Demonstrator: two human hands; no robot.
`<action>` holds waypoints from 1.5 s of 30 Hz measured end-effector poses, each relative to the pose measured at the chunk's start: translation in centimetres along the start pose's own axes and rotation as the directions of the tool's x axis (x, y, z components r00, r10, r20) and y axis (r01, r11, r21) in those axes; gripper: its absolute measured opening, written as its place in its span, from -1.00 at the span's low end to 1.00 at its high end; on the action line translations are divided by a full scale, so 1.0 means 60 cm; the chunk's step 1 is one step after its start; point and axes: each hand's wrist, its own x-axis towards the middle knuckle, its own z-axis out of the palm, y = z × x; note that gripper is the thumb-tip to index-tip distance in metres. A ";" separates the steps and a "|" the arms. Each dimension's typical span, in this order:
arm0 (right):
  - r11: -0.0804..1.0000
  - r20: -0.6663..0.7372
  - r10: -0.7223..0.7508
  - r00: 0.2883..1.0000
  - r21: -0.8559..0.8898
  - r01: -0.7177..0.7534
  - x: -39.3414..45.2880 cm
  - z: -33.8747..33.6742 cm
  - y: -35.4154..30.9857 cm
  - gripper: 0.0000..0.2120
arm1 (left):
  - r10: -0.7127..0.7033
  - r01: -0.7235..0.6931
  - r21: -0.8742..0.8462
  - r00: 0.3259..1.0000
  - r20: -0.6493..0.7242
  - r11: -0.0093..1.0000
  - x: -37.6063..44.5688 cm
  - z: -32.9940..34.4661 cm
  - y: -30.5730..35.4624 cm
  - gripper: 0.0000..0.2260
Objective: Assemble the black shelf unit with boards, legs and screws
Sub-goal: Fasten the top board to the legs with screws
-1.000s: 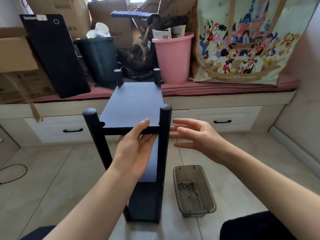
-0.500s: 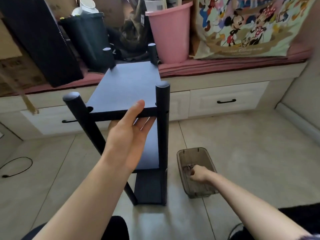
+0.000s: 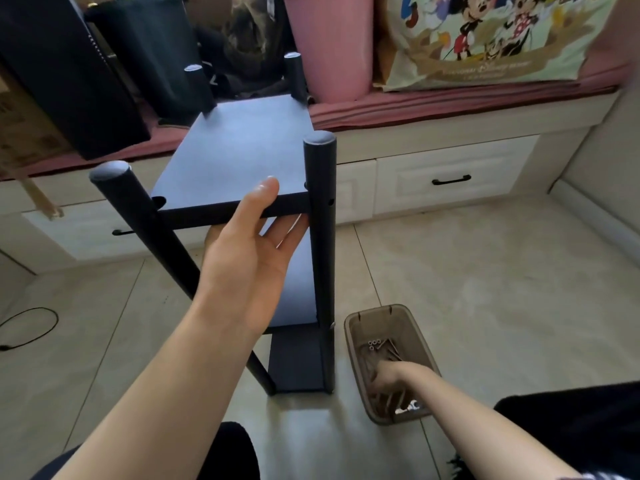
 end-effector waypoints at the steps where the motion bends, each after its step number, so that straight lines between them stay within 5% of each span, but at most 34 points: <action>1: 1.000 -0.007 0.004 1.000 0.016 -0.004 0.005 0.002 0.005 -0.73 | -0.002 0.002 0.000 1.000 0.000 1.000 0.000 0.000 0.000 -0.94; 5: 0.999 -0.250 -0.024 0.968 -0.040 0.015 0.029 0.002 0.028 -0.97 | 0.006 -0.006 0.014 1.000 -0.003 1.000 0.000 -0.001 0.001 -0.92; 10: 1.000 -0.383 0.012 0.924 -0.008 -0.016 0.080 -0.006 0.055 -0.69 | 0.020 -0.022 0.043 0.999 0.031 0.999 0.001 -0.003 -0.001 -0.87; 21: 1.000 -0.392 -0.006 0.920 -0.009 0.002 0.159 0.026 0.062 -0.62 | 0.052 -0.054 0.060 0.998 0.032 0.997 0.002 0.000 -0.005 -0.75; 45: 0.950 -0.498 -0.082 0.864 -0.302 -0.084 0.150 0.043 0.061 -0.65 | 0.034 -0.036 0.063 0.999 0.036 0.997 0.000 0.002 -0.003 -0.79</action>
